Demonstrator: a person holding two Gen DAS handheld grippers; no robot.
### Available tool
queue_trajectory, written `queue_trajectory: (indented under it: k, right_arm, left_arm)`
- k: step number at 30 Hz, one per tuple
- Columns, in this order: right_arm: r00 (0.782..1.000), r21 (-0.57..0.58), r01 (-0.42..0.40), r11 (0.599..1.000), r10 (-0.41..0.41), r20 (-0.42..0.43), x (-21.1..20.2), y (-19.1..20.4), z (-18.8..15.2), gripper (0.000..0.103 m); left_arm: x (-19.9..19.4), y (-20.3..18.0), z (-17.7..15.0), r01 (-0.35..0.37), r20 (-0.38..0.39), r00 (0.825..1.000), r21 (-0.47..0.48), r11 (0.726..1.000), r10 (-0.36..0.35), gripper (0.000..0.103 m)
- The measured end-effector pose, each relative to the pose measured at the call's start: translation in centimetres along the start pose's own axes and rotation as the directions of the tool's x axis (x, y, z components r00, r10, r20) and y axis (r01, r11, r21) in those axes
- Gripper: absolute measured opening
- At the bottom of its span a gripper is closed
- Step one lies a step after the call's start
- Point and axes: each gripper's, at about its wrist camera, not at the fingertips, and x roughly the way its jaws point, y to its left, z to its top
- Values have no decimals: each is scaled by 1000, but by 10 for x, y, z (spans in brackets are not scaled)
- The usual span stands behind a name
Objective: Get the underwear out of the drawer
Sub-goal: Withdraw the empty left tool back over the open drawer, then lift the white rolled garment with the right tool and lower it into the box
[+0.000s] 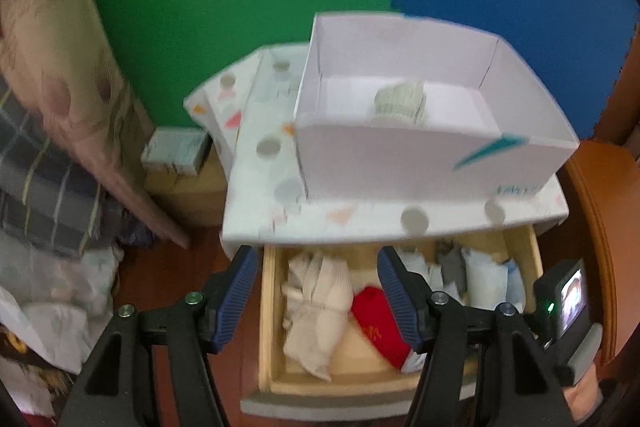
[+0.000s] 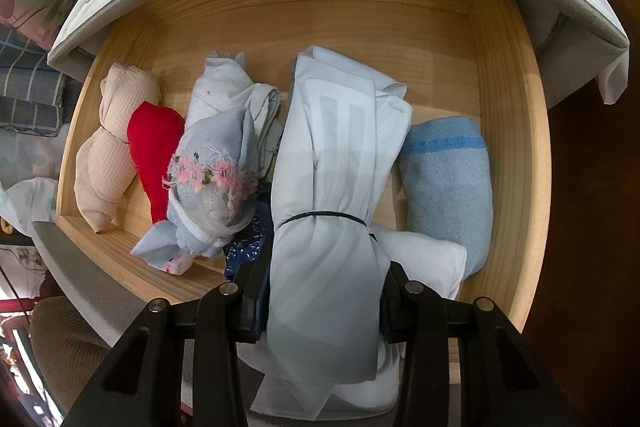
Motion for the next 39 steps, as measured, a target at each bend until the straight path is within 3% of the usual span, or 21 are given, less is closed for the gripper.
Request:
queue_trajectory:
  k: [6,17,25,30,33,39]
  right_arm:
    - [1000,-15,18,1000,-18,4,3,6,0,38]
    - [998,-36,30,999,-27,57,-6,12,-6,36]
    - [995,-21,-8,1000,10,101,-22,5,-7,34]
    - [994,-16,-25,1000,26,109,-44,1,1,34]
    - [995,-41,-17,999,21,98,-60,5,10,34]
    - [997,-77,-40,996,45,59,-83,11,-4,34]
  left_arm:
    - [36,3,-55,-14,-91,996,-37,999,11,64]
    - [84,-9,-112,-35,-138,990,-82,996,23,64]
    - [89,3,-116,-16,-139,990,-156,988,-6,64]
    - [90,2,-116,-18,-137,990,-154,988,-3,64]
    - [90,0,-117,-15,-136,991,-146,989,-6,64]
    - [92,7,-117,1,-146,989,-179,984,-28,64]
